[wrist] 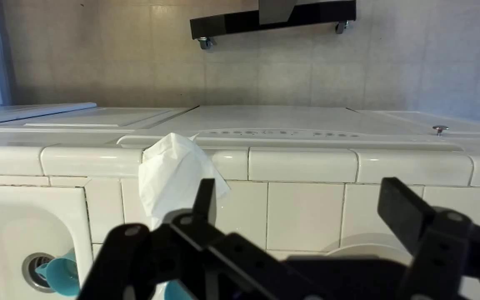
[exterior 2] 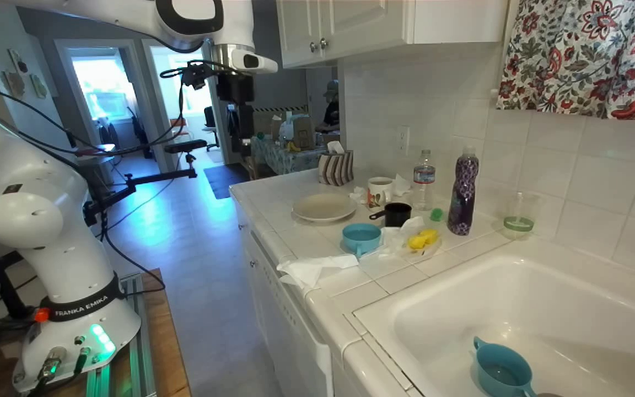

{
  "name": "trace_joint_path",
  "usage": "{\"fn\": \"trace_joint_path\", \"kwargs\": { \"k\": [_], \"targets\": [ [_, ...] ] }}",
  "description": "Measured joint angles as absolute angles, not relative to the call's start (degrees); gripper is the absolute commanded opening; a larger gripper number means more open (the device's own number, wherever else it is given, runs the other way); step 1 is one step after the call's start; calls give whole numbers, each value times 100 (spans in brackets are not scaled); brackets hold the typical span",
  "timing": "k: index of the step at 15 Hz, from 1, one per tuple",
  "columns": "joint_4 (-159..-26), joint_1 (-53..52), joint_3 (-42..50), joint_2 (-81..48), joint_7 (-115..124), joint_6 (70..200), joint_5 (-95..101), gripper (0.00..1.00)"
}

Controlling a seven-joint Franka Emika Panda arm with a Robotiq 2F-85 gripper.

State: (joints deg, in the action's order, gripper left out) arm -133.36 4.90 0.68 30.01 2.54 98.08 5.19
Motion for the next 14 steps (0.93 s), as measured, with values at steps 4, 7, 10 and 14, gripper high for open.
{"fn": "trace_joint_path", "kwargs": {
  "k": [4,7,10,14],
  "targets": [
    [-13336,490,68,3001,254,9808,519,100],
    [-13336,480,71,3001,254,9808,519,100],
    [-13348,470,106,3001,20,9859,528,100],
    [-13404,466,435,2999,-880,9938,612,100]
  ]
}}
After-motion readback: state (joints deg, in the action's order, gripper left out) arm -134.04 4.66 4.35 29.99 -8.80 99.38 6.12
